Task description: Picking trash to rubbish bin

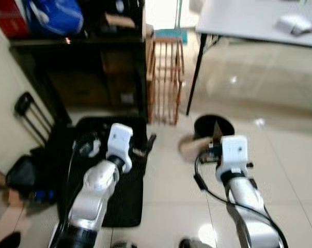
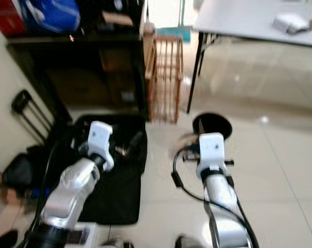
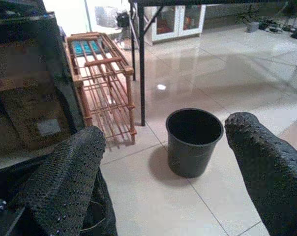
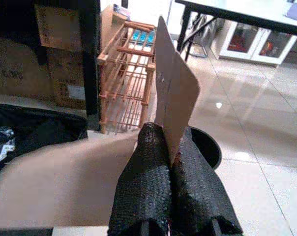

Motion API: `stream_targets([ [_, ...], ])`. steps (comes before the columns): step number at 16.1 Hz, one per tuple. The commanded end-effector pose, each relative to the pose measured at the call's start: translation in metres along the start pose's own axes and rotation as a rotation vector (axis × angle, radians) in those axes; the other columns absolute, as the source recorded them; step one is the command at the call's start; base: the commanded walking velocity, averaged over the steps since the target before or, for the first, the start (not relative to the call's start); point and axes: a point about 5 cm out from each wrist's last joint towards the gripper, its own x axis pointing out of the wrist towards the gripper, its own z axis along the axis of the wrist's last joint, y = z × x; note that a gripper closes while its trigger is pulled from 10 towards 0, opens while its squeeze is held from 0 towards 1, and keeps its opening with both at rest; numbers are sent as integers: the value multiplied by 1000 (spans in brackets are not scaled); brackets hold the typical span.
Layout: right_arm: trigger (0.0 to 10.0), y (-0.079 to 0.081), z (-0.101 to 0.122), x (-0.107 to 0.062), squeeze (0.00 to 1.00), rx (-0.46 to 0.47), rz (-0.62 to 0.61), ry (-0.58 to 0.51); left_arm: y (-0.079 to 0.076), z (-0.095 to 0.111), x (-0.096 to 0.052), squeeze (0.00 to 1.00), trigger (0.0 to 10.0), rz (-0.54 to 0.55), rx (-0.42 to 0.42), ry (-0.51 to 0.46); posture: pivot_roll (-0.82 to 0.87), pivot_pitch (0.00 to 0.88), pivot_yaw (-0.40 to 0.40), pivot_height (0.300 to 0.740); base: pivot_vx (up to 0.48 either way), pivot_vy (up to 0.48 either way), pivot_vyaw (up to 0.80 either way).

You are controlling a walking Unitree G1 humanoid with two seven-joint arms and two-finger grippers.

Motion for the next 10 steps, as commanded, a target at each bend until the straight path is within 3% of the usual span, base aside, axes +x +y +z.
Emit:
stream_targets([
  [1, 10000, -1, 0, 0, 0, -8, -6, 0, 0, 0, 0, 0, 10000, 1, 10, 4, -26, 111, 43, 740, 0, 0, 0],
  [5, 10000, -2, -1, 0, 0, -13, -7, 9, -1, 0, 0, 0, 10000, -10, 8, -5, -27, 110, 43, 740, 0, 0, -206],
  [10, 10000, -1, -1, 1, 0, -16, -2, 11, -2, 2, 0, 0, 10000, -15, 14, -10, -27, 110, 43, 740, 0, 0, -740],
])
